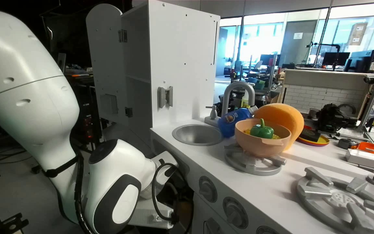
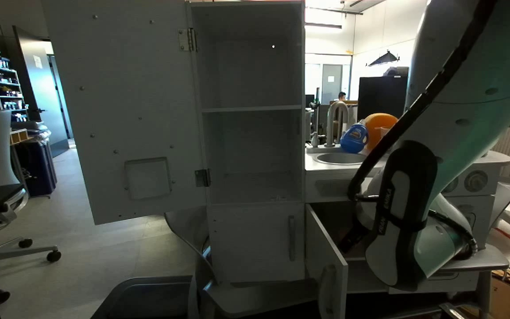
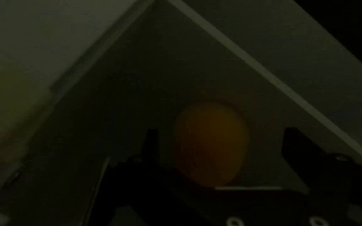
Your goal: Remove the yellow sponge from the sink and place it inside the bottom cabinet, pick up the green pepper and put it inside the bottom cabinet.
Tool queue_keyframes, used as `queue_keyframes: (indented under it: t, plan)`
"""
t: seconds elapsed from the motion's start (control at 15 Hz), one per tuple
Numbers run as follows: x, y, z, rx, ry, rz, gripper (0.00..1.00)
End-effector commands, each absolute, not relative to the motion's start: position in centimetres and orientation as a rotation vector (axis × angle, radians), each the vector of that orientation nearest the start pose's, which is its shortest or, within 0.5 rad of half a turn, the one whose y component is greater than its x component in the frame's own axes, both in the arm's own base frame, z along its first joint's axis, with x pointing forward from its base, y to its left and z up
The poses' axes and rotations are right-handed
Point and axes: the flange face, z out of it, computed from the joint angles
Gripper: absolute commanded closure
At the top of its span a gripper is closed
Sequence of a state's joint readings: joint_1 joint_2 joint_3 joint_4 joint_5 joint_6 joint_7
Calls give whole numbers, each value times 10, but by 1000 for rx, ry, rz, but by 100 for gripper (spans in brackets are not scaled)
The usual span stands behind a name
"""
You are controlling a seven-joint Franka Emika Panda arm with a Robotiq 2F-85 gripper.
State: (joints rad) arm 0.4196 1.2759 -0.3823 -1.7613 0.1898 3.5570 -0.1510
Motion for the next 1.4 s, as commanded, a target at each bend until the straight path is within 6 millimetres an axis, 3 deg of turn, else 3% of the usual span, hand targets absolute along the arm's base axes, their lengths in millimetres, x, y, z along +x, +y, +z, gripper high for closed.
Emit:
queue_keyframes:
  t: [0.0, 0.27, 0.53, 0.93, 1.33]
  plan:
    - [600, 24, -21, -3195, -636, -1284, 0]
    - [589, 37, -7, -3180, -655, -1300, 0]
    - [565, 52, 16, -3202, -688, -1157, 0]
    - [521, 55, 87, -3298, -726, -767, 0]
    - [490, 30, 174, -3323, -719, -470, 0]
